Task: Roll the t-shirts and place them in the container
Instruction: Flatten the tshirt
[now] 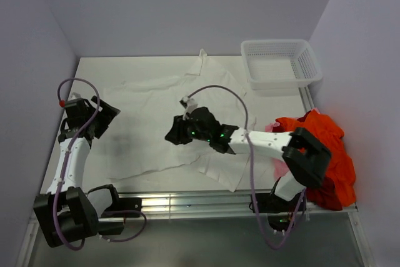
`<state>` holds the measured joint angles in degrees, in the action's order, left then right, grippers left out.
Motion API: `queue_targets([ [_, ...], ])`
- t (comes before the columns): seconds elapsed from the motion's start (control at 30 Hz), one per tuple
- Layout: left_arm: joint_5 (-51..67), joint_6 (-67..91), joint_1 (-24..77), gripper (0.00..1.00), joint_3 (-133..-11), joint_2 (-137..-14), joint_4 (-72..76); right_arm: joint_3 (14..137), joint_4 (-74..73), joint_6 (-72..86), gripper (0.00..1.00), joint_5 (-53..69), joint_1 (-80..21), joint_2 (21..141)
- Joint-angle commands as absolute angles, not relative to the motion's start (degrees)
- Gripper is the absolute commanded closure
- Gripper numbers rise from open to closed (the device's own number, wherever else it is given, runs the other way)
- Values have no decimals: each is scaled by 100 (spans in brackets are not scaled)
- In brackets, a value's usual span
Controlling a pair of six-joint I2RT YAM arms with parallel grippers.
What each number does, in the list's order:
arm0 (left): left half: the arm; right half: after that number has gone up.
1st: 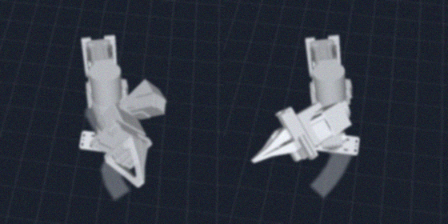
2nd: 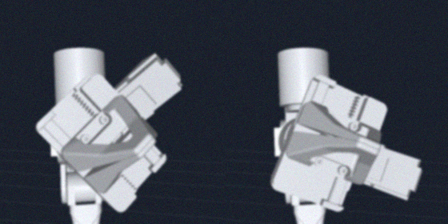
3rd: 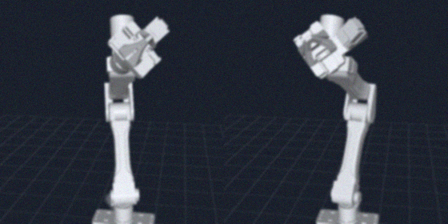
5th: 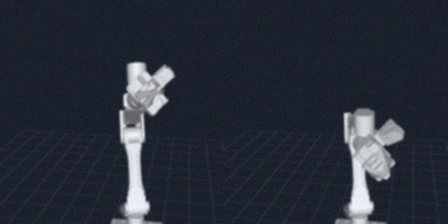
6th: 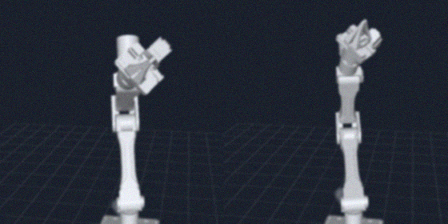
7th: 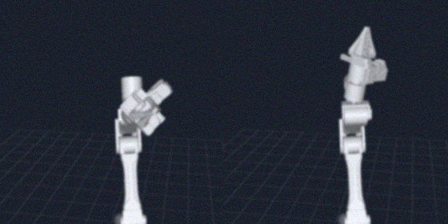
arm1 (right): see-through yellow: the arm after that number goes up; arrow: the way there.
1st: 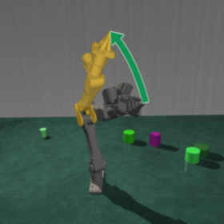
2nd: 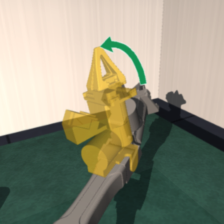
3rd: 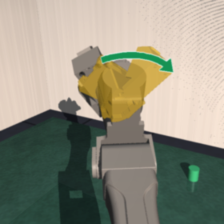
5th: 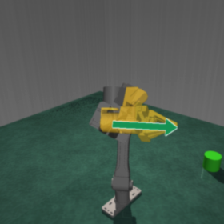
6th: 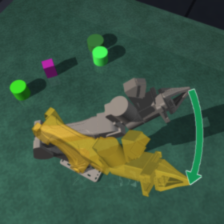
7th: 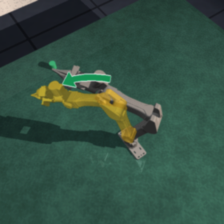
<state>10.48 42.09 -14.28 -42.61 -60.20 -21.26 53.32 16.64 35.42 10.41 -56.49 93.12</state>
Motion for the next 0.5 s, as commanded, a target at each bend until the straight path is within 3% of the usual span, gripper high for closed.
queue_targets([
  [0.0,1144,4807,-1223,11,-3833,-6178,-1328,4809,644,3700,56,-95,-5476,8361],
  [0.27,783,5256,-660,12,-3674,-7529,-466,3455,-861,4192,65,-1327,-4512,6294],
  [0.47,352,5081,-606,12,-4095,-8383,-430,3261,-1046,4069,93,-1256,-3323,6353],
])
